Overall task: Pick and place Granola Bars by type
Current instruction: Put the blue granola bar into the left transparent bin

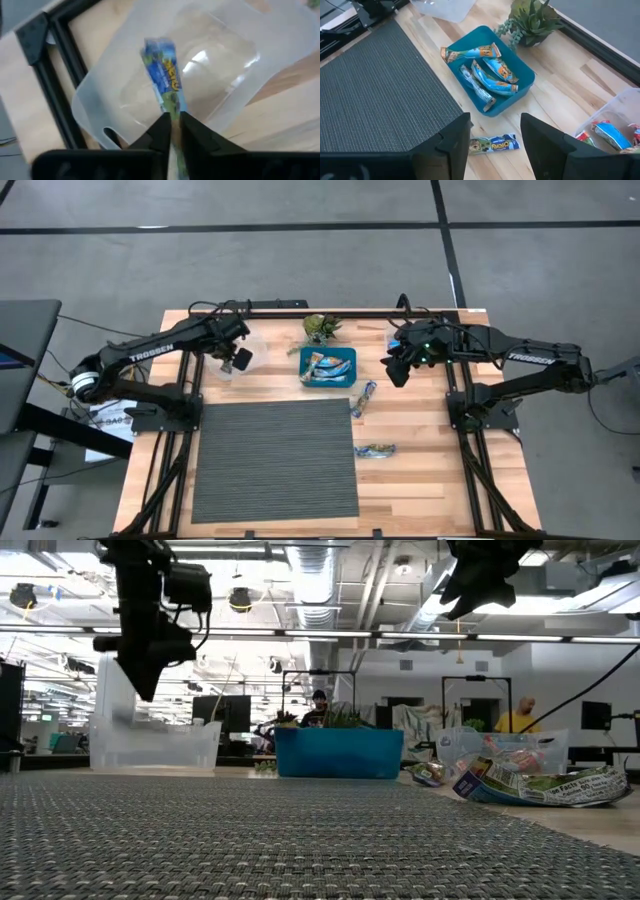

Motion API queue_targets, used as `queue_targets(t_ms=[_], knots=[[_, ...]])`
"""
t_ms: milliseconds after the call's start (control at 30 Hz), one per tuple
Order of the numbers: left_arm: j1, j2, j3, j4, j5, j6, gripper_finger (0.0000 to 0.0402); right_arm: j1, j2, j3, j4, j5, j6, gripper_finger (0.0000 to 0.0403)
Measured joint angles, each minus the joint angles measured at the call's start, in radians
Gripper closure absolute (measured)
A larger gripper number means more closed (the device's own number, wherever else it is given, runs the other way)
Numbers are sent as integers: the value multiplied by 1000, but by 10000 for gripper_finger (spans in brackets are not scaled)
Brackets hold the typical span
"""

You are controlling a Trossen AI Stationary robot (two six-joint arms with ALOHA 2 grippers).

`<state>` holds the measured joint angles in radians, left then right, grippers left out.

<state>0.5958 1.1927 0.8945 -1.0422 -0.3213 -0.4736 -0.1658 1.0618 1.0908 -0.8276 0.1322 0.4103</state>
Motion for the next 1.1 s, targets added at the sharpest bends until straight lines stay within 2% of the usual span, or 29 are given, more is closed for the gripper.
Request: queue_targets(t_ms=[133, 267, 433, 633, 933, 1100], knots=[[40, 0, -16, 27, 22, 19, 305, 0, 0, 0, -2, 0, -7, 239], [49, -2, -16, 62, 3, 19, 239, 18, 0, 0, -28, -3, -90, 237], [14, -32, -16, 137, 36, 11, 196, 65, 48, 0, -99, -6, -200, 238], [-91, -109, 40, 272, 81, -7, 196, 165, 163, 0, -178, -156, -228, 238], [-268, -193, 74, 617, 181, 77, 216, 371, 343, -1, -164, -206, -235, 238], [-323, -197, 74, 704, 236, 114, 220, 438, 458, -1, -109, -239, -189, 239]])
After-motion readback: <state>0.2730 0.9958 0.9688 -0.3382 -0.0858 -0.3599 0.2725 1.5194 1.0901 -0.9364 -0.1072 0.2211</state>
